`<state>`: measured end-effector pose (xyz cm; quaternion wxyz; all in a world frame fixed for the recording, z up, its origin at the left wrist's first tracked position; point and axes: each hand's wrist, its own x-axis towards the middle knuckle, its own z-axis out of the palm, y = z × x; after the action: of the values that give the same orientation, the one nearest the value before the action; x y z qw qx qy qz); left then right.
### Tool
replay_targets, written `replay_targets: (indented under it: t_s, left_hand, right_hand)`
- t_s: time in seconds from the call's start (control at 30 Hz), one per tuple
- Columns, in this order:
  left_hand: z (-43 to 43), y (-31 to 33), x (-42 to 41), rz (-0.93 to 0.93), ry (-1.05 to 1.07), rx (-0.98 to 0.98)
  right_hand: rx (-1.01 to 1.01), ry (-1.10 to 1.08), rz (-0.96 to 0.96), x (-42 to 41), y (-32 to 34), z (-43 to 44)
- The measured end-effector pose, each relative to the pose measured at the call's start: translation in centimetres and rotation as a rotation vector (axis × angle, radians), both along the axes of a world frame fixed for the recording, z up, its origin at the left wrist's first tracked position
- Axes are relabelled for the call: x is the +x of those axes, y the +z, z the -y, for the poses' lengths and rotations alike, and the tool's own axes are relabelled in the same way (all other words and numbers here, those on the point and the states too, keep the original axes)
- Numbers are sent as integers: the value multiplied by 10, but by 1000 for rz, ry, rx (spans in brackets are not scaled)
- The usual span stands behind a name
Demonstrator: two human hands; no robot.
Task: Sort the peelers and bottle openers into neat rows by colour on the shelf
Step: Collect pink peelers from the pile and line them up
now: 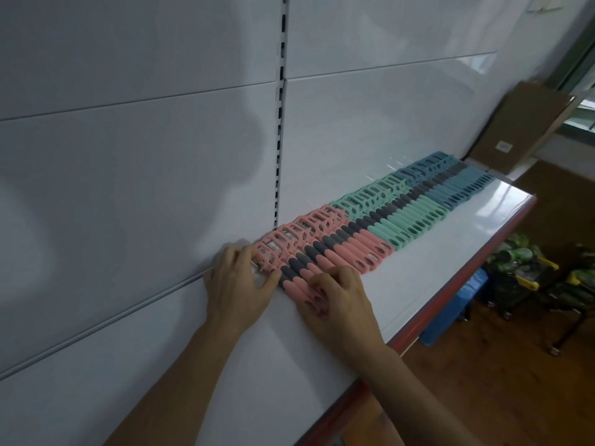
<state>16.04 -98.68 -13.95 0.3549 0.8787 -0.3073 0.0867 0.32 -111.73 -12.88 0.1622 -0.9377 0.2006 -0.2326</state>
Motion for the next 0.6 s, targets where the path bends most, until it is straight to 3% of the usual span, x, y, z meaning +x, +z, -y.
replay_targets:
  t_s: [0.33,0.6]
  left_hand:
    - [3,-3,4,20,12,15]
    - [2,-4,4,25,25,29]
  right_hand:
    - [-84,-8,-48,3,-7,2]
    - [-83,4,66,5,-7,0]
